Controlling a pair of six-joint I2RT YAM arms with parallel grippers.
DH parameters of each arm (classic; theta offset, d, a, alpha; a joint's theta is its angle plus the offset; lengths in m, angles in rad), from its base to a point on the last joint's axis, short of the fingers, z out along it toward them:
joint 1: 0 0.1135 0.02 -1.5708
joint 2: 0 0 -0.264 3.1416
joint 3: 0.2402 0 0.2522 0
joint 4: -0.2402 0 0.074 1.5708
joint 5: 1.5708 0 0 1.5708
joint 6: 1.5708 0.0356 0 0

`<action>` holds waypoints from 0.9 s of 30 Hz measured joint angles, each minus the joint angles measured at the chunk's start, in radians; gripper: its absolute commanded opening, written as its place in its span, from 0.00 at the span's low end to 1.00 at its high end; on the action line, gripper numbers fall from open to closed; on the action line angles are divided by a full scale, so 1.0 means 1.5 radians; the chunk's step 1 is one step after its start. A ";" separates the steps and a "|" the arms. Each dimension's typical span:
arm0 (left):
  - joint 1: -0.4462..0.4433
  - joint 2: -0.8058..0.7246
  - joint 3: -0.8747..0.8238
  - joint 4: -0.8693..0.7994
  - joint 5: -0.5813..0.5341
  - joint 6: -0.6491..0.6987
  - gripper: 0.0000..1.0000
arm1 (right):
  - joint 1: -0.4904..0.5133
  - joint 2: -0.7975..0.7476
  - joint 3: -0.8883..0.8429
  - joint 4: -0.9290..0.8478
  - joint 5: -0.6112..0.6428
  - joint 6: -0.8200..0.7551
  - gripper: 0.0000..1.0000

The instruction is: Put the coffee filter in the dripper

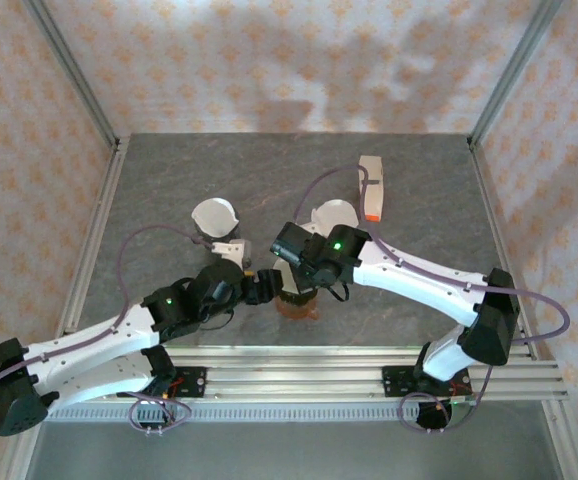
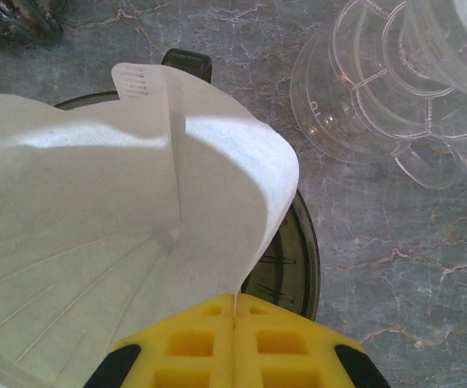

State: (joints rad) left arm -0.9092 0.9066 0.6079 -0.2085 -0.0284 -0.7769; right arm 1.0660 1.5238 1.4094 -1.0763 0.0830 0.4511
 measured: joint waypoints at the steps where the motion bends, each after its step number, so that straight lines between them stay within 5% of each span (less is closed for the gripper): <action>1: 0.000 0.001 0.000 0.001 0.001 0.000 0.77 | 0.000 0.000 0.000 0.000 0.000 0.000 0.01; 14: 0.001 0.023 0.000 0.013 0.019 0.001 0.73 | 0.000 -0.058 -0.003 0.012 0.021 0.017 0.45; 27: 0.001 0.028 0.000 0.013 0.023 0.000 0.73 | 0.000 -0.077 -0.067 0.029 0.035 0.036 0.35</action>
State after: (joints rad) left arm -0.9077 0.9482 0.6079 -0.1886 0.0055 -0.7765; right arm 1.0660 1.4078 1.3083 -1.0325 0.1352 0.5045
